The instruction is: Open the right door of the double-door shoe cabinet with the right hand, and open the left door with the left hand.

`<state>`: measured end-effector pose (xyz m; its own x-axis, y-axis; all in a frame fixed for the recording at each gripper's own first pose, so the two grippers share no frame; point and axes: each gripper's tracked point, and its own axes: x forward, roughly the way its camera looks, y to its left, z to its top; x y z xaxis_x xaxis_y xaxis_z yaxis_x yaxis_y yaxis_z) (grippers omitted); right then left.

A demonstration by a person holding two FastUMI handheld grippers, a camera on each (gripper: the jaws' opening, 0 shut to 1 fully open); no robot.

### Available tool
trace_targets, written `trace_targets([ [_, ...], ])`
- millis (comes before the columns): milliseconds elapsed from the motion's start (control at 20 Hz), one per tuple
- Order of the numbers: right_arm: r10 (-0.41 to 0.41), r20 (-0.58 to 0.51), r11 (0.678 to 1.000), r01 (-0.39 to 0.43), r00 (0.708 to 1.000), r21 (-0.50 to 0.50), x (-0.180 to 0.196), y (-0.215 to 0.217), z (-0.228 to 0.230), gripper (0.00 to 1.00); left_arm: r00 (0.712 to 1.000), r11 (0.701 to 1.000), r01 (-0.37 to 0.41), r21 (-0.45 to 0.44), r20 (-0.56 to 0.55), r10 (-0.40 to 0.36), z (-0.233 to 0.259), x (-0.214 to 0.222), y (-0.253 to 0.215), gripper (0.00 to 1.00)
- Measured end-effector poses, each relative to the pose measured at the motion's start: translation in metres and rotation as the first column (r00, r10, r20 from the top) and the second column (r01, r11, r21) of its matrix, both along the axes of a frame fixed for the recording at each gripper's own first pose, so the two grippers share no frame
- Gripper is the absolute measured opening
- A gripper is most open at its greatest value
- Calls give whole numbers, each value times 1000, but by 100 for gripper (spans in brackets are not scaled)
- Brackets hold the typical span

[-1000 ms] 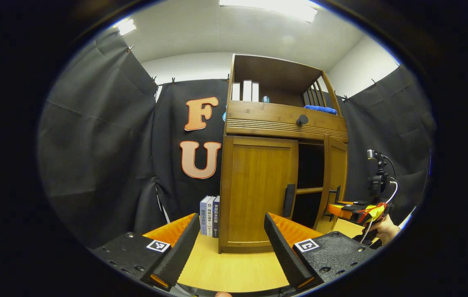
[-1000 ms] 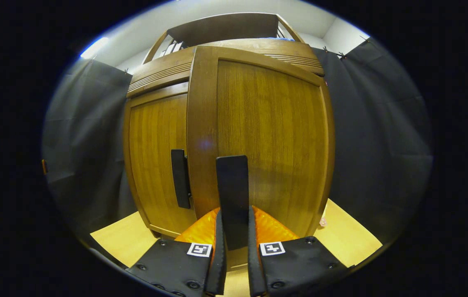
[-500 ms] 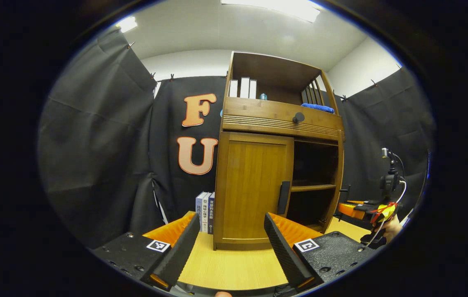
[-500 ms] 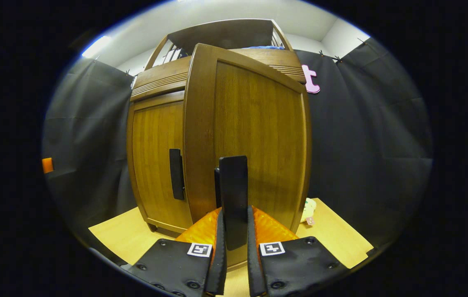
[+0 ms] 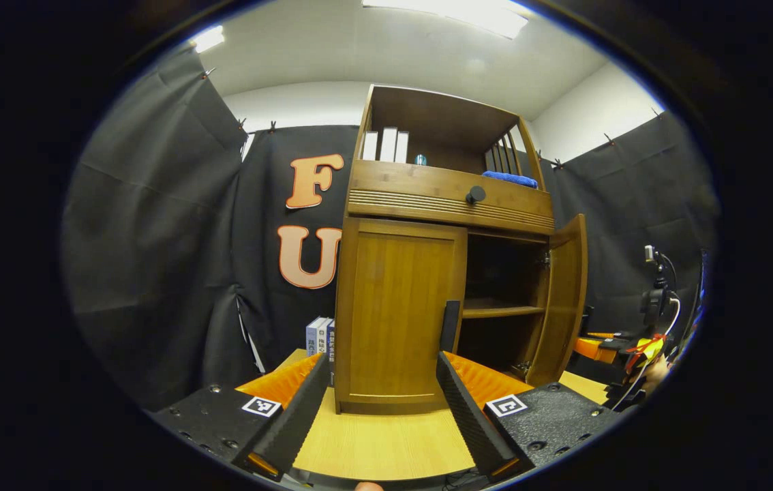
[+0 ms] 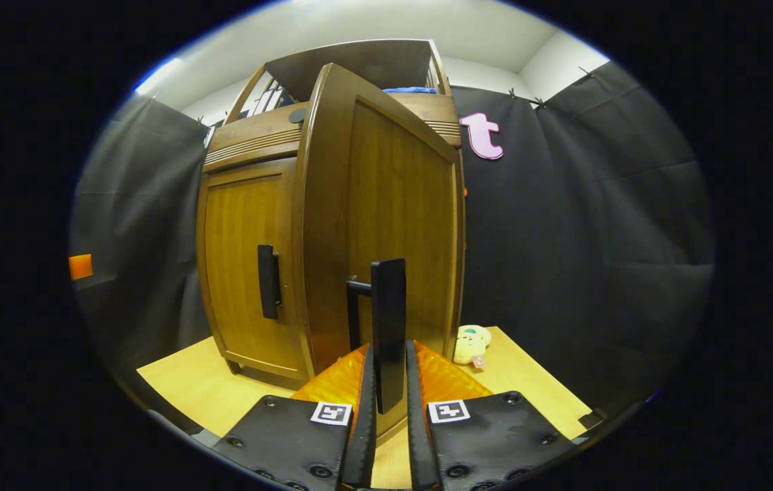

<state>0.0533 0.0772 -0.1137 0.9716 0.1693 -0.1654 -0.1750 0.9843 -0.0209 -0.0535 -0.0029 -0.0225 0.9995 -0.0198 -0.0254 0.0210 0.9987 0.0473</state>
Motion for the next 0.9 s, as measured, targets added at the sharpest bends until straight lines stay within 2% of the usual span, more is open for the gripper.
trace_targets([
  [100, -19, 2, 1000, 19, 1000, -2, -4, -11, 0, 31, 1000, 1000, 10, -1, -1, -10, 0, -1, -5, 92],
  [250, -45, 7, 999, 45, 999, -5, -14, -31, 2, 31, 1000, 1000, 15, -2, 1, -15, 1, 0, -9, 92],
  [300, -57, 9, 998, 57, 998, -9, -16, -39, 4, 31, 1000, 1000, 16, -3, 0, -16, 0, 1, -10, 94],
  [400, -86, 22, 996, 87, 996, -22, -16, -55, 7, 24, 1000, 1000, 20, -5, -4, -20, -1, 1, -14, 92],
  [500, -146, 33, 989, 147, 989, -21, -19, -76, 13, 23, 1000, 1000, 25, -4, -8, -25, -2, 2, -18, 92],
  [550, -170, 38, 985, 170, 985, -19, -19, -88, 16, 18, 1000, 1000, 27, -3, -8, -27, -2, 2, -20, 92],
  [650, -164, 21, 986, 163, 986, 27, -22, -105, 8, 8, 999, 999, 33, -3, -11, -33, -3, 4, -24, 92],
  [700, -160, 20, 986, 159, 987, 40, -29, -111, 4, 0, 999, 999, 36, -2, -13, -36, -3, 5, -27, 94],
  [750, -154, 13, 987, 153, 988, 41, -32, -114, 3, 8, 999, 999, 39, -1, -14, -39, -4, 6, -30, 92],
  [800, -151, 14, 988, 150, 988, 36, -35, -115, 3, 0, 999, 999, 41, -1, -15, -41, -3, 8, -32, 92],
  [850, -150, 15, 988, 150, 989, 24, -37, -118, 3, 0, 999, 999, 46, -1, -16, -46, -4, 9, -36, 92],
  [900, -151, 20, 988, 151, 988, 16, -37, -122, 5, 9, 999, 999, 51, -2, -19, -51, -5, 11, -41, 92],
])
